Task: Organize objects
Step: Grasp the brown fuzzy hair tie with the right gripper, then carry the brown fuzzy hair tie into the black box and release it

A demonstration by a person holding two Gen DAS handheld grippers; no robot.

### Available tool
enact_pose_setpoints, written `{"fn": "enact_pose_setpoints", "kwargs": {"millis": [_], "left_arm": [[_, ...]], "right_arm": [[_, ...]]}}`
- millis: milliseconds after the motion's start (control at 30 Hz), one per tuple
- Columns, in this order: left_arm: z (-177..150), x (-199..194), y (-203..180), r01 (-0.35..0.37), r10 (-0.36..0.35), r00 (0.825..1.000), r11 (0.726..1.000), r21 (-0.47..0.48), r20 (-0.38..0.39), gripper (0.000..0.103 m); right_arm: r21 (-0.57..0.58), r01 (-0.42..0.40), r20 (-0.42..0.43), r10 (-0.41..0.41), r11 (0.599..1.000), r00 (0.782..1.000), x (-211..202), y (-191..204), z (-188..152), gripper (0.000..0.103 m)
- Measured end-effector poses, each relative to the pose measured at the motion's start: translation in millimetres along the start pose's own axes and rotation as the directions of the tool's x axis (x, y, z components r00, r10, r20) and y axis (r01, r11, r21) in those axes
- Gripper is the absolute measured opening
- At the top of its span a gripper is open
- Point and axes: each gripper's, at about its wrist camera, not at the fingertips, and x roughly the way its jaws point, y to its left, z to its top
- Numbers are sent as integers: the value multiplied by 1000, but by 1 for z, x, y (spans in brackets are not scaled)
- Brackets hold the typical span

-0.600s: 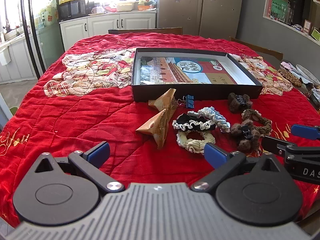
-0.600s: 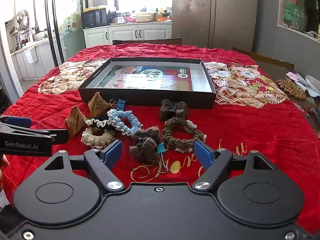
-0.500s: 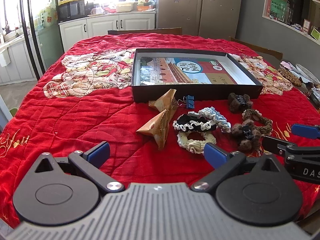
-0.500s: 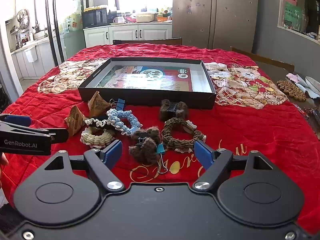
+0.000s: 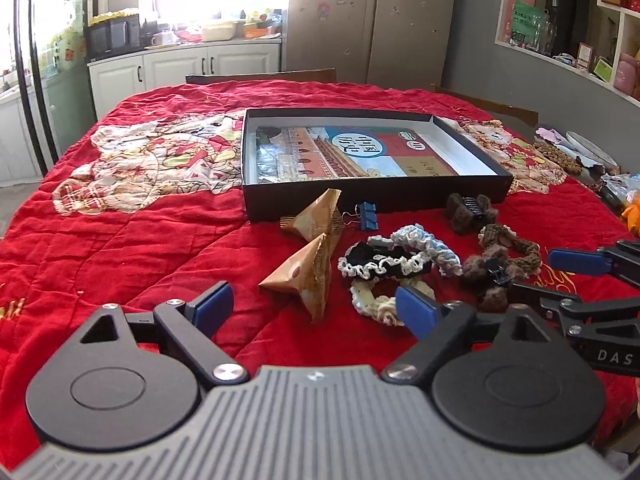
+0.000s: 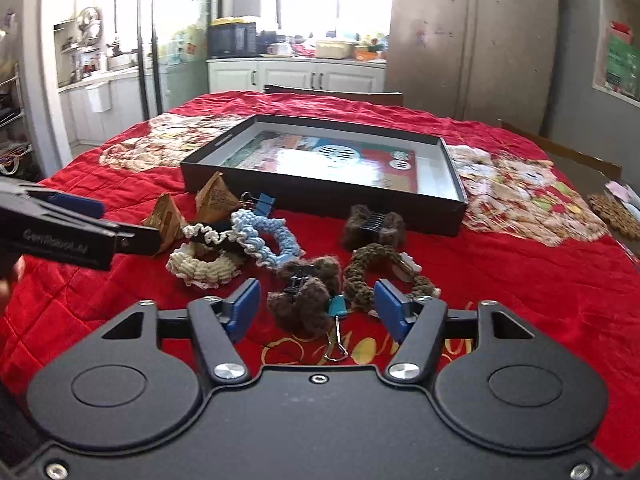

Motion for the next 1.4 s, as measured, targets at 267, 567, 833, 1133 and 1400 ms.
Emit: {"fn": "enact_pose_setpoints", "kwargs": {"millis": [267, 567, 833, 1133, 1400], "left_arm": [[-3, 22, 10, 42, -41, 999, 999, 5, -21, 68], [-1, 33, 22, 80, -81, 997, 996, -36, -16, 54], [0, 44, 26, 100, -103, 994, 993, -68, -30, 26], [-2, 37, 27, 94, -94, 996, 994, -55, 3, 22], [9, 19, 26, 118, -115, 992, 992, -45, 50, 22]], "right_arm": [[-30, -32, -16, 31, 999, 999, 21, 3, -3, 43], [-42, -37, -12, 36, 998, 999, 29, 7, -2, 33], [-13, -46, 0, 46, 999, 999, 28, -2, -1, 28], [-40, -50, 13, 51, 998, 999, 25, 1, 0, 28], [-13, -80, 59, 80, 997, 995, 10, -6, 10, 27]]}}
